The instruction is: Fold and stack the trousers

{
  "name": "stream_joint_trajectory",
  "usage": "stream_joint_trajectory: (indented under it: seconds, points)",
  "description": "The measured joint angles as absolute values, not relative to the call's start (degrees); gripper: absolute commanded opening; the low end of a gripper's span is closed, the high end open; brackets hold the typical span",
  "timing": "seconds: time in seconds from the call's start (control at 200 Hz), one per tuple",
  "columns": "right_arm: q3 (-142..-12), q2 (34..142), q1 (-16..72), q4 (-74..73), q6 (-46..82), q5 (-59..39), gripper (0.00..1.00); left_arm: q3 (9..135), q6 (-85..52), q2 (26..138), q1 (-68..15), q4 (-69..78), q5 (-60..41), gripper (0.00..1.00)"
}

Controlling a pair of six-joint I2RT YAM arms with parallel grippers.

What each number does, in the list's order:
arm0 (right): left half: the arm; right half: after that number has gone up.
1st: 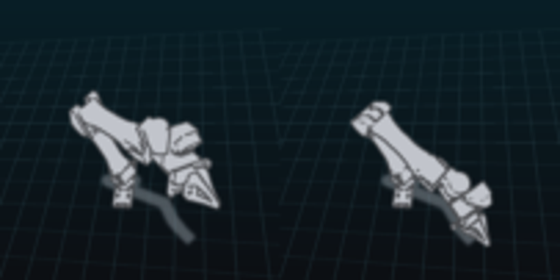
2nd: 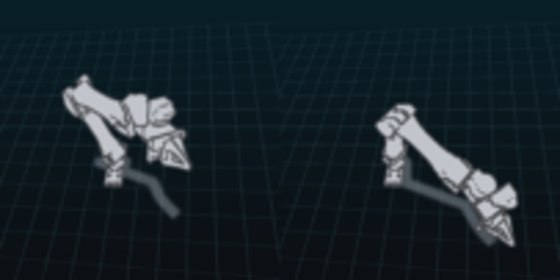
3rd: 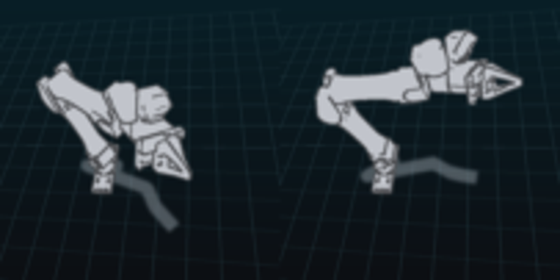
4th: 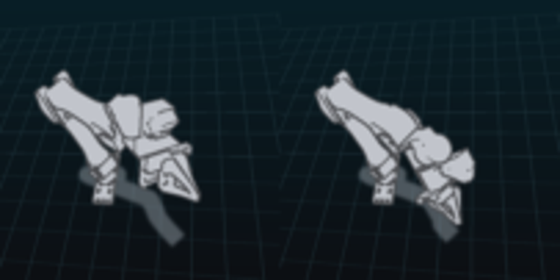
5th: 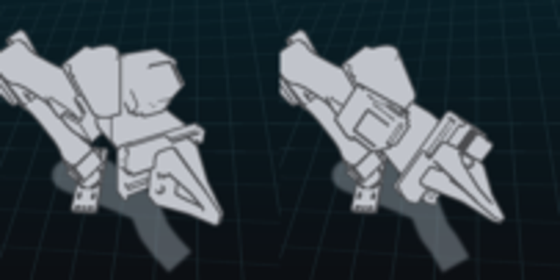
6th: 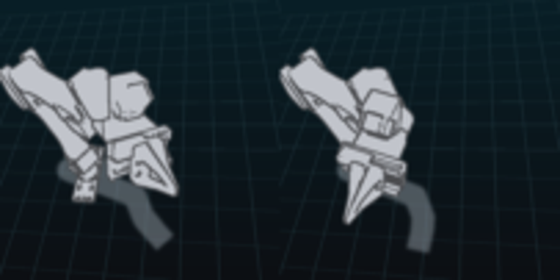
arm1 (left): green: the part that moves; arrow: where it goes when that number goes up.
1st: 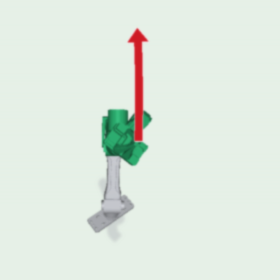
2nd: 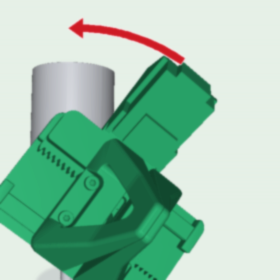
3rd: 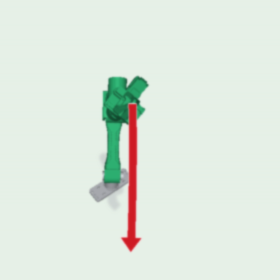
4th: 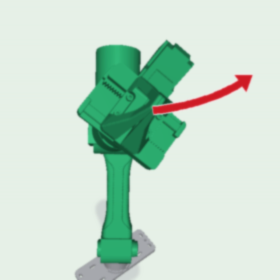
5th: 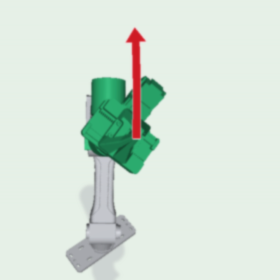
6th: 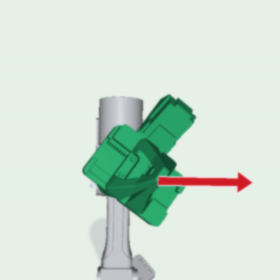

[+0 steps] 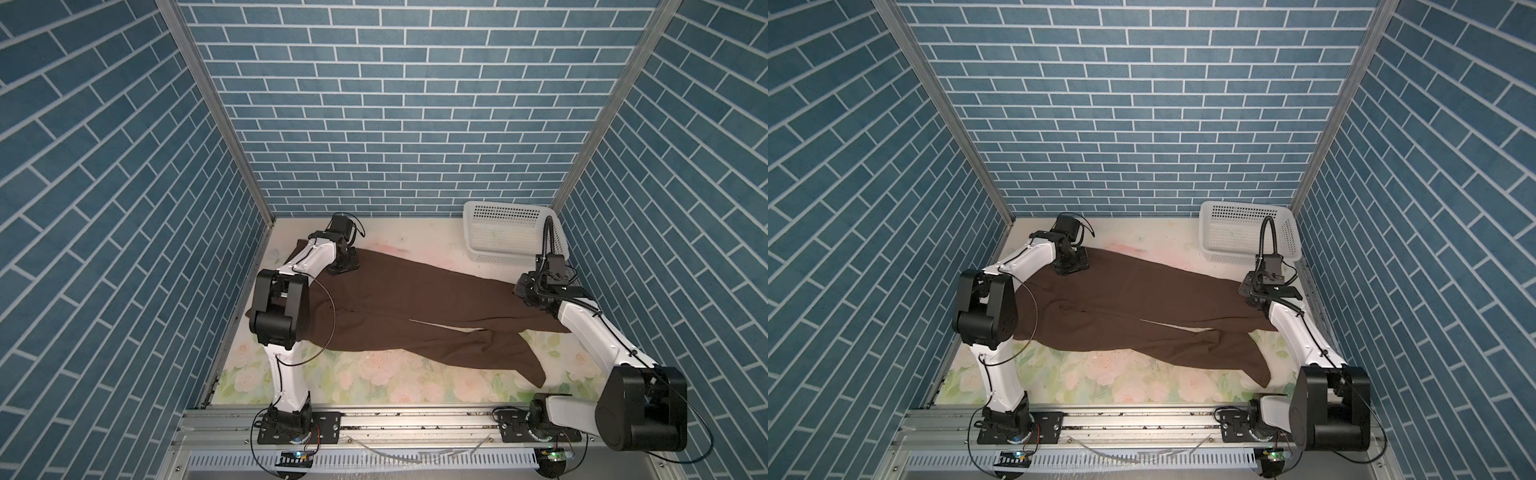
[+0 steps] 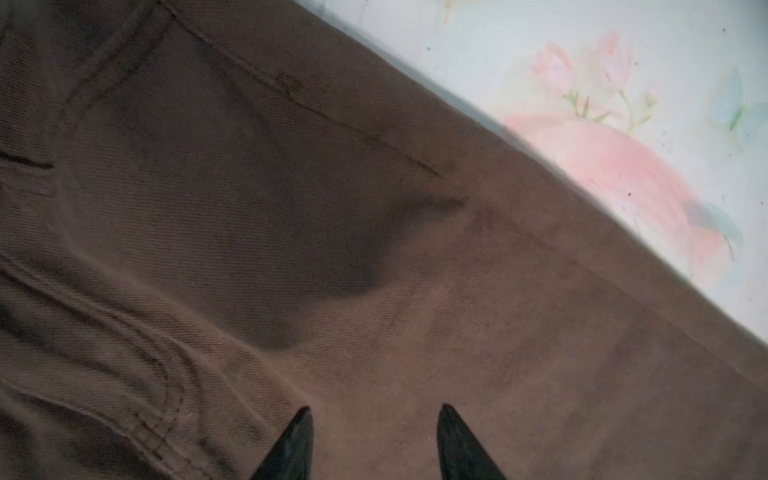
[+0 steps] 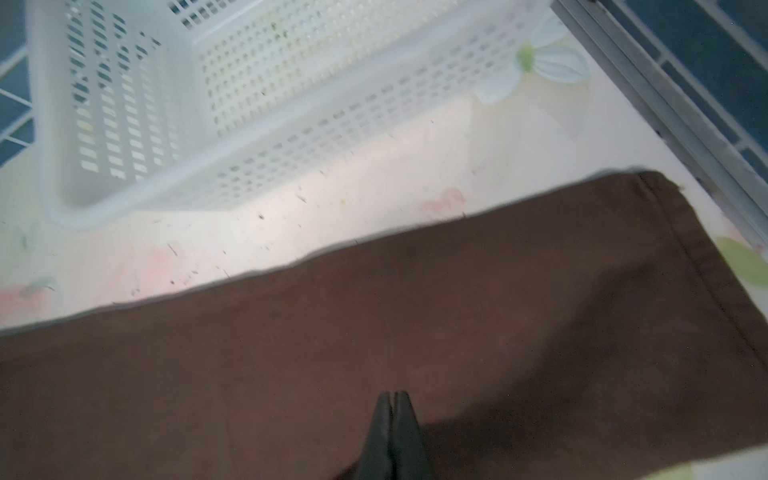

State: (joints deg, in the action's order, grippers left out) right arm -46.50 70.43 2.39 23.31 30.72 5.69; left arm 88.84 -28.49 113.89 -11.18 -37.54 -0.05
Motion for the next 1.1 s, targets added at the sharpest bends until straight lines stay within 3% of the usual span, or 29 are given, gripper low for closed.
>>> stream_joint_trajectory:
  seconds: [0.13, 0.265, 0.35, 0.62, 1.1]
  points:
    - [-40.8, 66.8, -2.0, 27.7, 31.4, 6.6, 0.00, 91.3, -28.9, 116.4, -10.5, -36.2, 0.0, 0.43]
    - [-37.5, 65.7, -7.4, 30.1, 32.8, 5.8, 0.09, 92.1, -29.7, 118.9, -9.1, -35.4, -1.0, 0.43]
    - [-37.0, 66.7, -9.6, 30.1, 33.5, 4.3, 0.12, 92.4, -30.2, 120.8, -7.6, -34.7, -1.7, 0.36]
    - [-37.4, 80.2, -12.7, 23.8, 33.8, -2.8, 0.15, 91.0, -31.3, 122.5, -2.5, -33.4, -2.0, 0.30]
    - [-54.4, 99.2, -13.0, 15.4, 34.3, -10.6, 0.21, 81.5, -33.5, 117.6, 8.8, -28.1, -1.9, 0.21]
